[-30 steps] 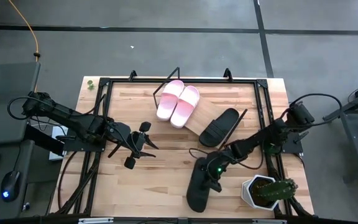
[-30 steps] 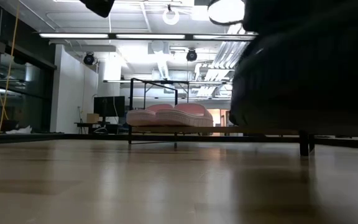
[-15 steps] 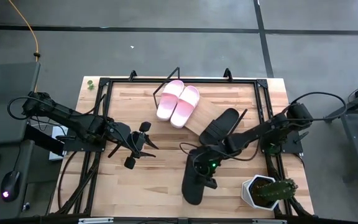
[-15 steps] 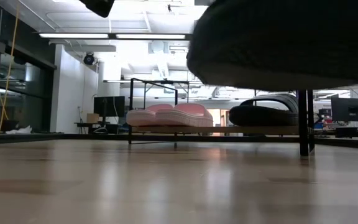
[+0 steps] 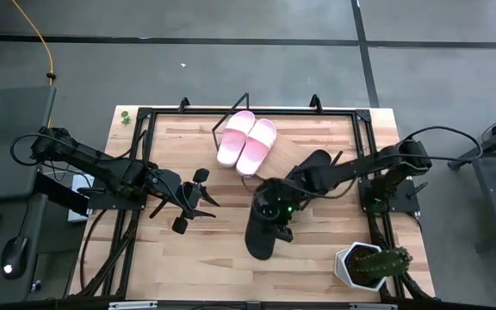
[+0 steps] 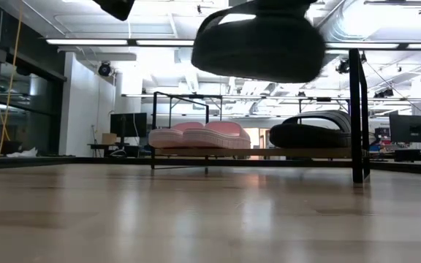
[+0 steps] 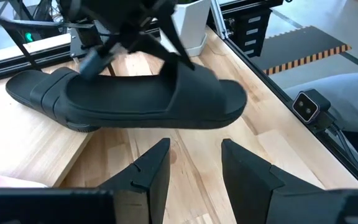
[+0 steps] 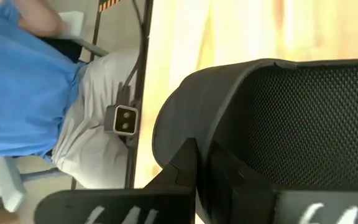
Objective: Pick and place slides into the shelf
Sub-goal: Put the black slipper on the shelf
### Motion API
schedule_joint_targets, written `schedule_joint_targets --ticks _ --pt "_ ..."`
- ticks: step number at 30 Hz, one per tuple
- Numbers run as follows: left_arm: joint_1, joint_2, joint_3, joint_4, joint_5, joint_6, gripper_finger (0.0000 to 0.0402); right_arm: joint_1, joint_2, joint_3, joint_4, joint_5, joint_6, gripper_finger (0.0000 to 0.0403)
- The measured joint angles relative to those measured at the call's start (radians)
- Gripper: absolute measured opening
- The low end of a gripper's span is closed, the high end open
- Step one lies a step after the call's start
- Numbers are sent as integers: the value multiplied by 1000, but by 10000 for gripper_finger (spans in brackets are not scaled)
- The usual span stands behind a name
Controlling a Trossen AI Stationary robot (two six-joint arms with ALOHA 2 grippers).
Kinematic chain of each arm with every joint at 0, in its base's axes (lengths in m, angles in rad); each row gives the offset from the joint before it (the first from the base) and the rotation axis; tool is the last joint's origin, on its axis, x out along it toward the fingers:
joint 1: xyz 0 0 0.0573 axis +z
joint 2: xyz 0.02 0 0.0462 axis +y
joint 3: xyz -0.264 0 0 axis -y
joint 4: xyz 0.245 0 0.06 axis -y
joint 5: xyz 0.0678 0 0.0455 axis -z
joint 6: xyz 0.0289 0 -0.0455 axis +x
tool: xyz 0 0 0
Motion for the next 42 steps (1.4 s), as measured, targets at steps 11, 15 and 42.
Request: schedule_joint_targets --ticks 11,15,42 --pt "0 0 0 -2 0 0 128 -139 -57 45 -131 25 -99 0" --pt "0 0 0 -2 0 0 128 -183 -135 45 -174 90 -126 0" --pt "0 0 0 -6 0 1 128 -506 -339 -103 -141 119 -211 0"
